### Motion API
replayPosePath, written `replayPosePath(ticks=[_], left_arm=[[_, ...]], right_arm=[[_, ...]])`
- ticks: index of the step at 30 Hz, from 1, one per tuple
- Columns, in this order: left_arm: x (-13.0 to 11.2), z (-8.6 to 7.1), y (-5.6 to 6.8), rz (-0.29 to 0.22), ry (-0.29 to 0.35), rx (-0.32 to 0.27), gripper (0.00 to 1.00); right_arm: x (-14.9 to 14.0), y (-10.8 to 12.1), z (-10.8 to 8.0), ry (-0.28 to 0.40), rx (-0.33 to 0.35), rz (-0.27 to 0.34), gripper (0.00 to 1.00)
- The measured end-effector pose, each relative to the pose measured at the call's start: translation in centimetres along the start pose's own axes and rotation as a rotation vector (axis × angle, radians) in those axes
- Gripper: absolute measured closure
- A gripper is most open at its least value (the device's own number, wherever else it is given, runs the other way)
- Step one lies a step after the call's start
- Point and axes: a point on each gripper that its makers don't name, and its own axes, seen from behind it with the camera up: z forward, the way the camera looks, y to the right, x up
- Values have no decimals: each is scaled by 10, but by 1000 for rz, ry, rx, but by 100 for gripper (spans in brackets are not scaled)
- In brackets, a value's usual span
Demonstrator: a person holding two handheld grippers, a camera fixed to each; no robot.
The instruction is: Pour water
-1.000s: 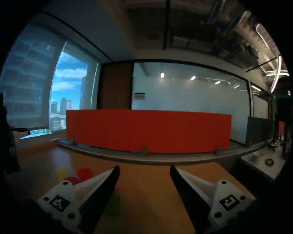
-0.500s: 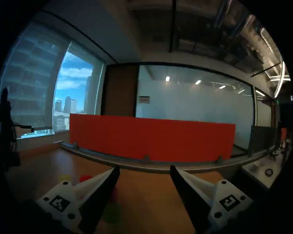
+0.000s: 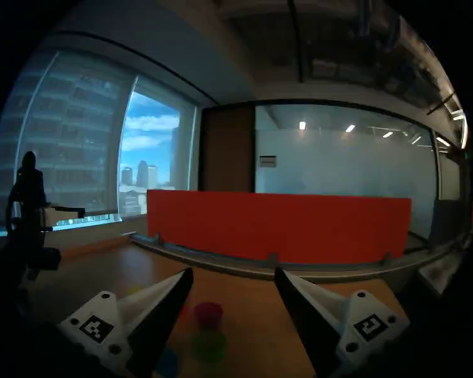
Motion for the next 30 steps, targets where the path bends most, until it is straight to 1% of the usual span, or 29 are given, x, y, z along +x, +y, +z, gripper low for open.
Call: replayPosePath(ticks=[5,8,12,17,21,23,26,30], left_arm=[[5,0,24,-25,-3,-124,4],[6,-3,42,-35,-9,-201,4],[5,-7,62,-31,-27,-290,4],[3,-11,75,-9,-51,-346,4],[0,-16,90,-15,-76,-412,4],[-1,-18,95,-20,-89,-438,4],[-6,-19,96,-15,-113,-460,4],[-14,-18,93,2,-148,-473,4]], right_arm=[[6,-25,1,-15,130,-2,1],[8,-39,-1,-23,210,16,1],[11,-51,-4,-34,275,30,1],[16,-59,-6,-32,310,31,1],[19,-65,-8,-39,340,31,1],[18,-66,-8,-50,345,24,1],[15,-68,-9,-71,356,16,1],[9,-70,-12,-107,375,2,1]])
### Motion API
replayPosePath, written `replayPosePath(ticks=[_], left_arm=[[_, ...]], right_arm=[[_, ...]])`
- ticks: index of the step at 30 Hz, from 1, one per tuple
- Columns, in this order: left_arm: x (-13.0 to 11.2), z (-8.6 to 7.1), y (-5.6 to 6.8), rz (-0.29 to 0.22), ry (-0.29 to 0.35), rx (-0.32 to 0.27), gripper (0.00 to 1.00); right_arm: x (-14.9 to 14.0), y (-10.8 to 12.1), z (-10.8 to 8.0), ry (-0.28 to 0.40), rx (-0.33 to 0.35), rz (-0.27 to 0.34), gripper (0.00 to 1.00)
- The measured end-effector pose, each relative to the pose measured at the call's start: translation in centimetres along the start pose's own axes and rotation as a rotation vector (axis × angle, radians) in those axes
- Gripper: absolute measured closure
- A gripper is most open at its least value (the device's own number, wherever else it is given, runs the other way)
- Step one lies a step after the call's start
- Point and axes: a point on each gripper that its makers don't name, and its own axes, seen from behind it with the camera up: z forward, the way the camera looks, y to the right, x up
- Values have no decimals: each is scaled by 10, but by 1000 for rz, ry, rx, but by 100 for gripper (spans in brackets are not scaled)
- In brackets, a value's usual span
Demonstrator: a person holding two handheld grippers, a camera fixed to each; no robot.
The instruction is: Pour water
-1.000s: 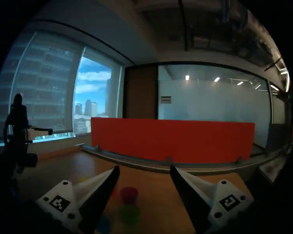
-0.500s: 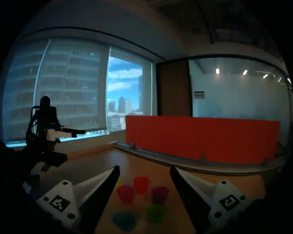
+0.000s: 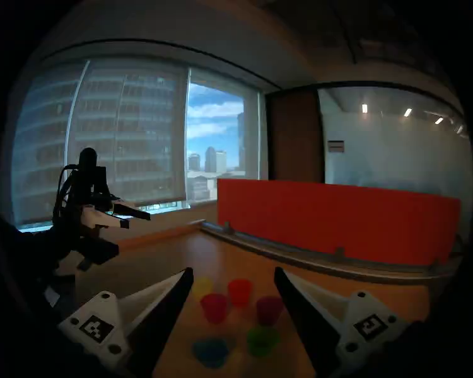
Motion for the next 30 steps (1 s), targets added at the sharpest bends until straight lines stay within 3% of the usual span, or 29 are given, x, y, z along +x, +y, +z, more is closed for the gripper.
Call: replayPosePath(ticks=[14,30], left_arm=[[-36,8,-17,18,-122,-18,4],[-85,28,-3,43,-222,-73,4]], right_arm=[[-48,-2,-1,-170,28,-51,1],[-87,9,3,-249,30,-75,0]])
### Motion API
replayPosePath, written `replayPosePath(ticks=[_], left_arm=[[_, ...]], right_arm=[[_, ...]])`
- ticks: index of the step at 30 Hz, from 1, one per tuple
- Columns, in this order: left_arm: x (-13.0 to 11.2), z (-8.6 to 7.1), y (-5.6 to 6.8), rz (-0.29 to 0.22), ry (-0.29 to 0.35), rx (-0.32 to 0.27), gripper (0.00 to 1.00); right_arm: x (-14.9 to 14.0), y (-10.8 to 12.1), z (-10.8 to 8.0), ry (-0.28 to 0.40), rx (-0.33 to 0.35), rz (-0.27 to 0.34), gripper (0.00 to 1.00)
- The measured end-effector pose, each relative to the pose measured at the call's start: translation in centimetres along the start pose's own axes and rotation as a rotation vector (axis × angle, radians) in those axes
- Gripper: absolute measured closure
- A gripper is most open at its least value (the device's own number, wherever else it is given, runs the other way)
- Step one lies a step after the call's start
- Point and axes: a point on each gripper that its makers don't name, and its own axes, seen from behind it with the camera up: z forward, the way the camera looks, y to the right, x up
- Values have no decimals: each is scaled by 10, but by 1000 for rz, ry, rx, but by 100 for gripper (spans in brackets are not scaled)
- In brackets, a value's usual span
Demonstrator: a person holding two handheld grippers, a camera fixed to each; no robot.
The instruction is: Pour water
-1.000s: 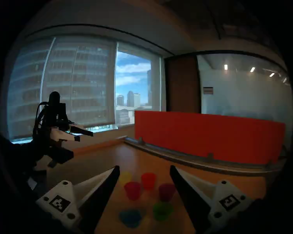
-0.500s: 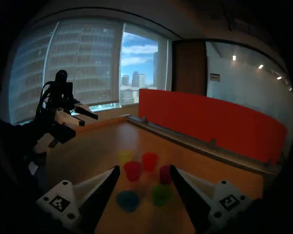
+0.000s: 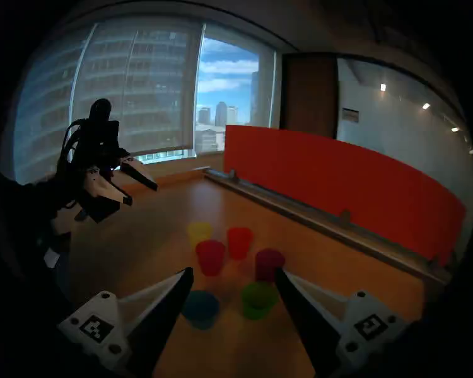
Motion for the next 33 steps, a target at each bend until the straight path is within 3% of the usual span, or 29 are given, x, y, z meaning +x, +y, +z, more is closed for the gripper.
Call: replayPosePath(ticks=[14,21,33], left_arm=[[-14,16,22,13,-28,-63,4],[-33,36,39,31,-70,-101,4],[-67,71,56,64,-137,-136,4]], right_arm=[[-12,8,6,-25,-3,3,1],[-13,11,6,-28,-5,-1,1],[-16,19,8,-34,-18,0,1]])
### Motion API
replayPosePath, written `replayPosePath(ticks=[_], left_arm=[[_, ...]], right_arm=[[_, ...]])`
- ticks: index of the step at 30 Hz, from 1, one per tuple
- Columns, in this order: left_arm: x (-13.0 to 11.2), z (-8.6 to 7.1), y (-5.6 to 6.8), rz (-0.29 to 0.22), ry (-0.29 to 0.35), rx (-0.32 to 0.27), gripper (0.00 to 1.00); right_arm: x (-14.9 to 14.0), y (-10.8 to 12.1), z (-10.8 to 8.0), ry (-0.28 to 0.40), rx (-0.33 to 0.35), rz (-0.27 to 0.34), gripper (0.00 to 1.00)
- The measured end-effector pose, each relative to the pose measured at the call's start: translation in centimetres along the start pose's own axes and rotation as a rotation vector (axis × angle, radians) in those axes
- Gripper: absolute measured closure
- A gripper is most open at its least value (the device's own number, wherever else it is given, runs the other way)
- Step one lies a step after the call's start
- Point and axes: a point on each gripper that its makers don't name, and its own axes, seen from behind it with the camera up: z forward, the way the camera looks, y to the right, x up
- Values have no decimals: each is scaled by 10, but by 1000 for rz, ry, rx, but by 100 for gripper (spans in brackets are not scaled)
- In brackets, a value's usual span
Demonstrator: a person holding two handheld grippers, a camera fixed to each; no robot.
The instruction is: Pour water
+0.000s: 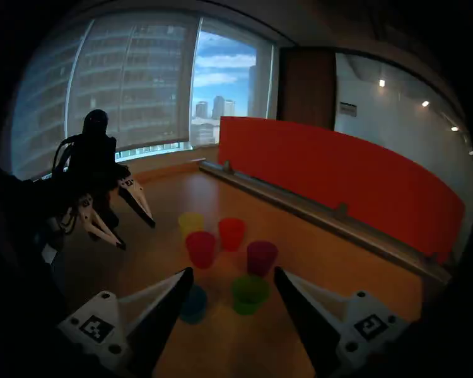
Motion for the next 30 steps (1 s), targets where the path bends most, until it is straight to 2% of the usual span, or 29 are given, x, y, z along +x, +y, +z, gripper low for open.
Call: replayPosePath(ticks=[9,21,30], left_arm=[[-10,29,9,9,-27,-42,4],[-27,68,22,54,-77,-76,4],[-41,97,24,71,-118,-83,4]], right_arm=[[-3,5,3,-4,-3,7,0],[-9,15,5,-5,-10,24,1],[-11,19,5,-8,-12,20,1]])
